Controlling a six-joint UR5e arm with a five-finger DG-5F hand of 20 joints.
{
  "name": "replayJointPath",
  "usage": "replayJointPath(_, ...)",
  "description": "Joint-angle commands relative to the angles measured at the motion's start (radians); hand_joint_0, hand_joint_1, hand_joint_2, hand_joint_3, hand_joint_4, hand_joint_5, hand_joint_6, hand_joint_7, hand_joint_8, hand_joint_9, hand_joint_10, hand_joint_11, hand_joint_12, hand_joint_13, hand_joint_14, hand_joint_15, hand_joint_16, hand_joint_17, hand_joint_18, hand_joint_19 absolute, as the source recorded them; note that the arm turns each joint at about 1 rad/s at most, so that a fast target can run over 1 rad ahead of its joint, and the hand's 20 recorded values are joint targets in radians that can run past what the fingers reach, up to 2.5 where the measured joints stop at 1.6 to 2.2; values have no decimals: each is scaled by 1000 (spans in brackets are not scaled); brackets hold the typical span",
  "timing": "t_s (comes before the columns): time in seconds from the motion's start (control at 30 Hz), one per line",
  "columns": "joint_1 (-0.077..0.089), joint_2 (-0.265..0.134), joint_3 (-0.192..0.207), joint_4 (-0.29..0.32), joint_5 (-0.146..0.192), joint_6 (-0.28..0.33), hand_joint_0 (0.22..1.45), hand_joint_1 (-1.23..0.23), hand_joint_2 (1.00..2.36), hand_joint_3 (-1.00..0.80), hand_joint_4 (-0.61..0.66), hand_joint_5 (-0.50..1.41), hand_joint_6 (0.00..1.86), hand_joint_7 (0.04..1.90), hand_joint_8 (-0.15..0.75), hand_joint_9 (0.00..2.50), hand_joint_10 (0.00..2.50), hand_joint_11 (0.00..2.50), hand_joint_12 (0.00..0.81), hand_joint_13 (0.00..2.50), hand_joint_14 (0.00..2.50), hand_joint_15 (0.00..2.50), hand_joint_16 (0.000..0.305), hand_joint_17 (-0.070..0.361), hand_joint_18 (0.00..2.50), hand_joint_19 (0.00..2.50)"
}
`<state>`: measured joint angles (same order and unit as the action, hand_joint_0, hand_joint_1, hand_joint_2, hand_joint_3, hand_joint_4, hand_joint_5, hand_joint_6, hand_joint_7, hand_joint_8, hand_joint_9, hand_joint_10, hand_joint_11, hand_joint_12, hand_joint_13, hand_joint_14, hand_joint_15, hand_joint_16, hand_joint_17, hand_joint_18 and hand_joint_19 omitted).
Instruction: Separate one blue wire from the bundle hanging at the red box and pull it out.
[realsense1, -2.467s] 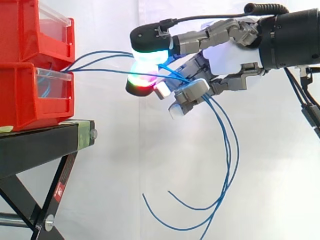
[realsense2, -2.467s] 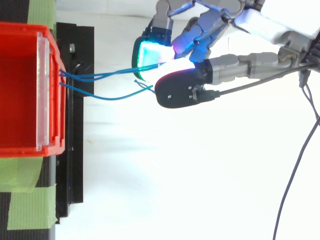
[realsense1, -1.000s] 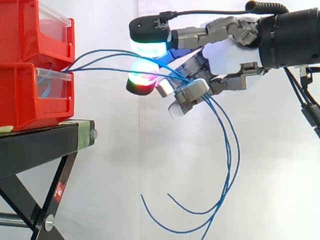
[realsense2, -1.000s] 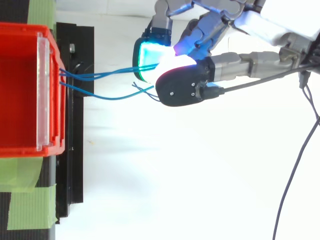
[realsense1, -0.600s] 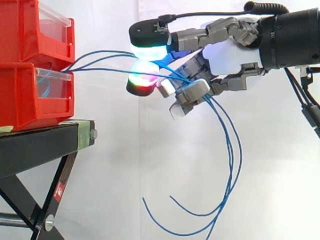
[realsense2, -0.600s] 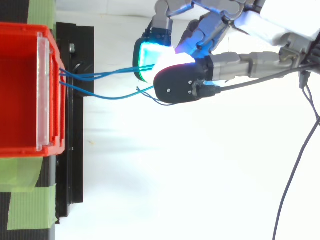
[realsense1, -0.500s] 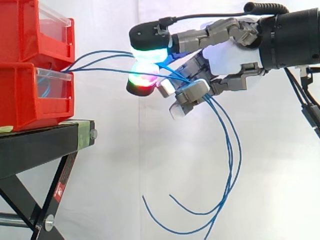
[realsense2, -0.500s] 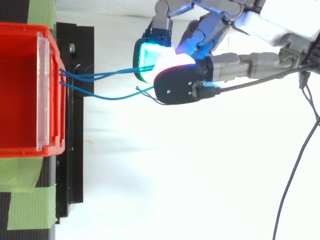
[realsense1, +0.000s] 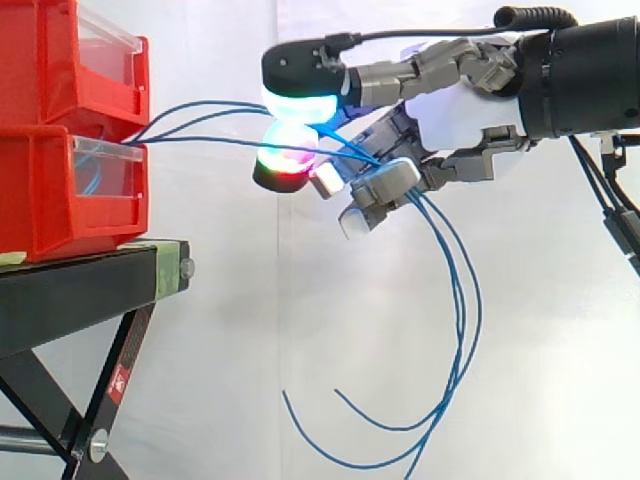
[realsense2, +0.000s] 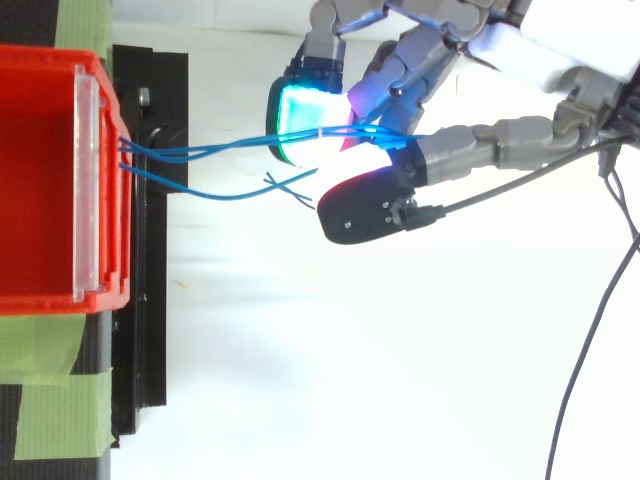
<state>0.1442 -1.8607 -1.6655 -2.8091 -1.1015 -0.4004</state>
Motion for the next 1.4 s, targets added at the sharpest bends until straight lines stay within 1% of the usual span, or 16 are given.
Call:
replayJointPath(0.0,0,0,1,0,0,0,535,-584,1001,-500,219,-188,726,1117,398,1089,21,1002,347,1359,215,1650,54,122,724,810)
replayJointPath(0.07,0,0,1,0,-1,0,545,-515,1000,-500,222,-183,718,1127,405,1104,21,980,342,1368,216,1644,54,121,730,812)
replayJointPath(0.17,0,0,0,0,0,0,564,-495,1000,-493,218,-177,716,1131,404,1129,20,981,330,1388,214,1649,53,119,747,815)
replayJointPath(0.23,0,0,0,0,0,0,591,-534,1002,-480,215,-174,717,1132,407,1149,21,987,317,1406,185,1674,52,117,755,809)
replayJointPath(0.33,0,0,0,2,0,0,601,-605,1001,-488,200,-173,731,1124,401,1157,21,1004,321,1419,177,1677,51,115,761,817)
replayJointPath(0.53,0,0,0,0,0,0,617,-669,1002,-479,186,-175,775,1100,399,1217,21,1025,311,1460,169,1704,49,110,796,825)
replayJointPath(0.6,0,0,0,0,0,0,607,-662,1003,-466,181,-170,779,1106,397,1275,21,1028,306,1482,204,1689,49,110,832,848)
replayJointPath(0.83,0,0,0,0,0,0,589,-619,1003,-466,193,-167,781,1106,400,1289,20,1040,318,1494,255,1679,50,112,854,841)
replayJointPath(0.93,0,0,1,-1,0,0,590,-616,1003,-473,194,-164,780,1102,406,1296,21,1025,310,1501,253,1674,50,112,860,844)
replayJointPath(1.1,0,0,0,0,0,0,597,-626,1001,-484,189,-153,786,1109,403,1390,21,1080,302,1545,261,1699,50,111,899,857)
replayJointPath(1.37,0,0,0,-1,0,0,597,-629,1001,-484,192,-147,784,1116,406,1414,21,1077,300,1559,285,1700,50,112,912,846)
